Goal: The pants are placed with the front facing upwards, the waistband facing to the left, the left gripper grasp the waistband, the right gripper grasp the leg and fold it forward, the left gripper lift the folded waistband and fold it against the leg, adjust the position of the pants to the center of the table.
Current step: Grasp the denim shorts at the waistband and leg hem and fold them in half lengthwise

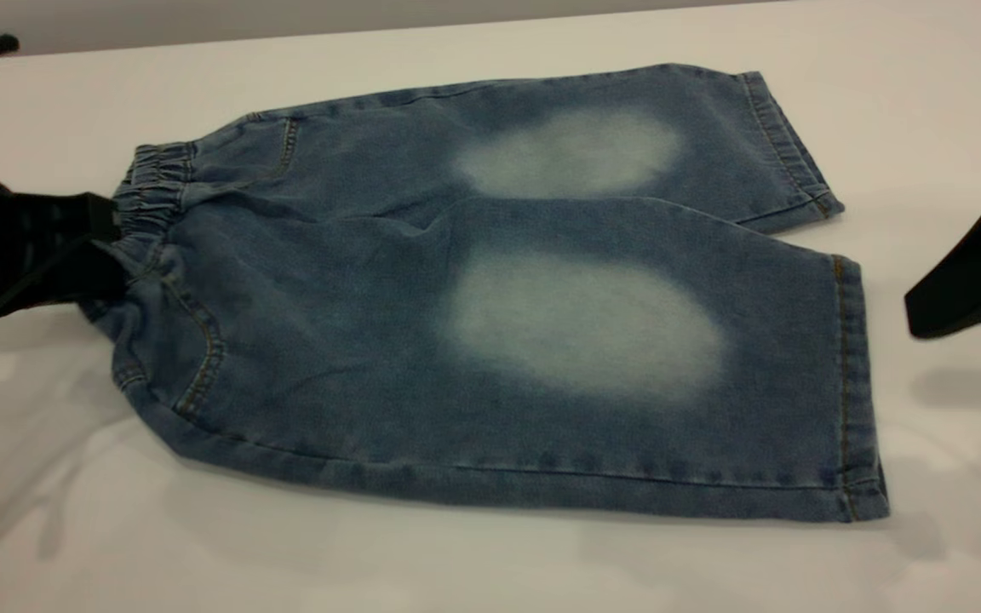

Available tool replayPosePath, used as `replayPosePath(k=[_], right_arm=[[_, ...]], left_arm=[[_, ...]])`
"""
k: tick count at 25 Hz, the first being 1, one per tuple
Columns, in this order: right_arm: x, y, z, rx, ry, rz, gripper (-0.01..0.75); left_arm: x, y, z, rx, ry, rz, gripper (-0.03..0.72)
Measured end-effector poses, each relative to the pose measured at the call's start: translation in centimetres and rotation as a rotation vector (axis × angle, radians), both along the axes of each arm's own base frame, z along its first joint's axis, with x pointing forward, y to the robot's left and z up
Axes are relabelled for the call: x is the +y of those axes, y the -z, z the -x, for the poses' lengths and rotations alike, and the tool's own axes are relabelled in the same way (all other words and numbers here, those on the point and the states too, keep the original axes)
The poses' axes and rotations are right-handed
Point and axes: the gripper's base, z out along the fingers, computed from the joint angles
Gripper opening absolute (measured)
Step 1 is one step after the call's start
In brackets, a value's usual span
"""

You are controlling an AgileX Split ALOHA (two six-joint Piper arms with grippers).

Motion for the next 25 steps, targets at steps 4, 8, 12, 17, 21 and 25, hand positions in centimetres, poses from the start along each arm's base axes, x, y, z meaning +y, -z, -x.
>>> replayPosePath(k=[4, 8, 12, 17, 21, 25], right_arm=[[0.2, 2.0, -0.4, 0.055, -0.012, -0.020, 0.518], [0.5, 3.9, -0.6, 0.100, -0.030, -0.048, 0.518], [0.6, 5.6, -0.7, 0.129, -0.039, -0.065, 0.518], [0.8, 7.6, -0.7, 0.143, -0.062, -0.085, 0.518], [0.9, 8.8, -0.7, 0.132, -0.081, -0.087, 0.518], [0.9, 9.2, -0.8, 0.135, -0.059, -0.095, 0.518]], left_arm=[[-0.6, -0.2, 0.0, -0.016, 0.041, 0.055, 0.088], [-0.7, -0.3, 0.0, -0.018, 0.045, 0.062, 0.088], [-0.7, -0.3, 0.0, -0.018, 0.045, 0.062, 0.088], [-0.7, -0.3, 0.0, -0.019, 0.044, 0.062, 0.088], [-0.7, -0.3, 0.0, -0.018, 0.044, 0.061, 0.088], [-0.7, -0.3, 0.0, -0.018, 0.045, 0.061, 0.088]])
